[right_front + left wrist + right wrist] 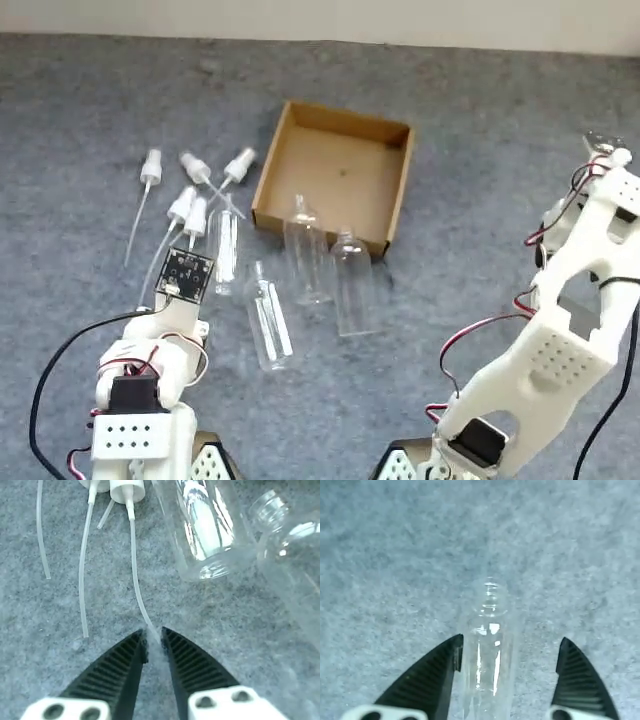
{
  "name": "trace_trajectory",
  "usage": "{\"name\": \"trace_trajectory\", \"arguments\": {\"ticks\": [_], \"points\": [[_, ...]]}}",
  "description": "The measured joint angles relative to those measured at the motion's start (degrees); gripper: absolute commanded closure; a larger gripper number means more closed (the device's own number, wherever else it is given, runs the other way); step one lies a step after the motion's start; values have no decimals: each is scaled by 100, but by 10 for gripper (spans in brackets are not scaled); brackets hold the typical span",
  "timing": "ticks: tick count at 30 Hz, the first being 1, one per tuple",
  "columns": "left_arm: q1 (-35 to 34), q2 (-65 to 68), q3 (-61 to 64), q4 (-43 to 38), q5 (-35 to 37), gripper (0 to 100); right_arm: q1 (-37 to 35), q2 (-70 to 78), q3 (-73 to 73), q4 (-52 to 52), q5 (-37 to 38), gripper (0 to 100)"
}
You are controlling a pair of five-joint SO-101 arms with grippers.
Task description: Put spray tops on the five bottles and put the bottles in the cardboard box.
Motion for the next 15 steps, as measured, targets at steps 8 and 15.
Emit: {"name": "trace_trajectory", "arguments": {"ticks": [8, 15], "points": [[0, 0, 0, 0, 0, 995, -18, 0, 1547, -897, 97, 756], [0, 0, 0, 0, 0, 995, -18, -9, 2022, -1354, 105, 775]]}}
